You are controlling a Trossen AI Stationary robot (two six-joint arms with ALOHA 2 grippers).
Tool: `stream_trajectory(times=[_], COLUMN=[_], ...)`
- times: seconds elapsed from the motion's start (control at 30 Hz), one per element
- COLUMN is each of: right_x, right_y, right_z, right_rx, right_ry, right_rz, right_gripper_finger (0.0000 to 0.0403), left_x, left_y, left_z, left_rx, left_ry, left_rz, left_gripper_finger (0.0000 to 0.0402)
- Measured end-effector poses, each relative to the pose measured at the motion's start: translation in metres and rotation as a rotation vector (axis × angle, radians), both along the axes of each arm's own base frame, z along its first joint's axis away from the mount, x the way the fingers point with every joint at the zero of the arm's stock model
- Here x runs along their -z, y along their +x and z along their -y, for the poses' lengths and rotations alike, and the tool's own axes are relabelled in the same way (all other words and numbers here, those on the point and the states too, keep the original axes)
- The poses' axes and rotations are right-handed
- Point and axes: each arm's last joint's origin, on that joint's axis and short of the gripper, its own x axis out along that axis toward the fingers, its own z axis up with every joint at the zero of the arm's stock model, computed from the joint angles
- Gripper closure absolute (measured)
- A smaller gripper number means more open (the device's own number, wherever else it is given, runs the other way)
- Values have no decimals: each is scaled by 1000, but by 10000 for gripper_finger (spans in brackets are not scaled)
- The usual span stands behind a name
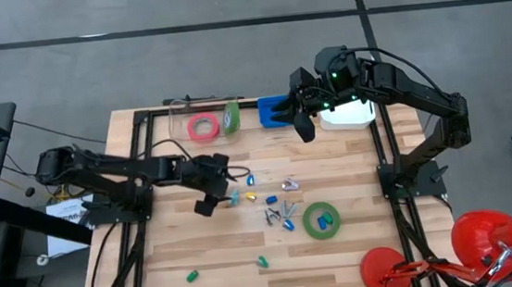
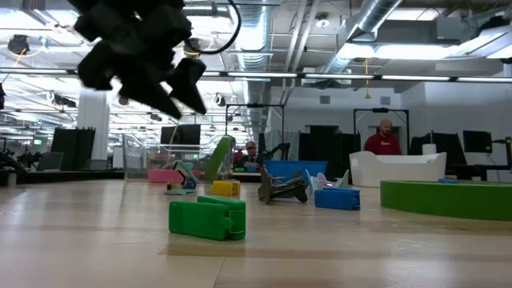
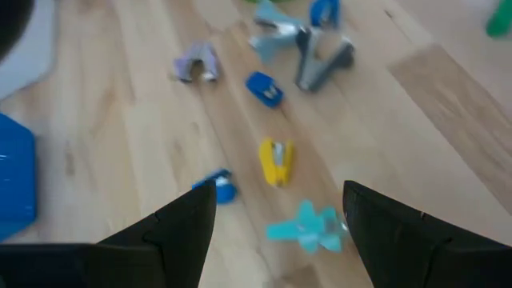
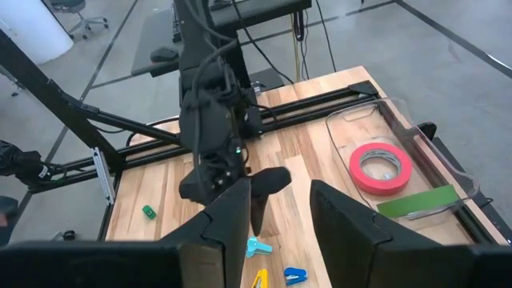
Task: Pick and place Stapler, Stapler remover, tape
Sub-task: Put the light blue staple remover into the white bin
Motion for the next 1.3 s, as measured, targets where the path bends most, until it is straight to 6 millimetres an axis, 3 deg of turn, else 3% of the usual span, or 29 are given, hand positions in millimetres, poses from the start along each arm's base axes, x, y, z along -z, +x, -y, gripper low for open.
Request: stream_trajectory(times=[0.3,0.63,1.3], right_x=[0,0,0], right_y=[0,0,0], right_z=[0,0,0], right_rx=[-1,-1,1], right_ry=[-2,-1,2], right_rz=[0,0,0], right_gripper_finger=[278,278,278], left_x=[21,39,46], left_y=[-12,-23,-22], left_z=[5,4,4], left_rx=[55,56,180], left_ry=[119,120,248], left_rz=[-68,-105,-5], left_gripper_finger=[146,193,237])
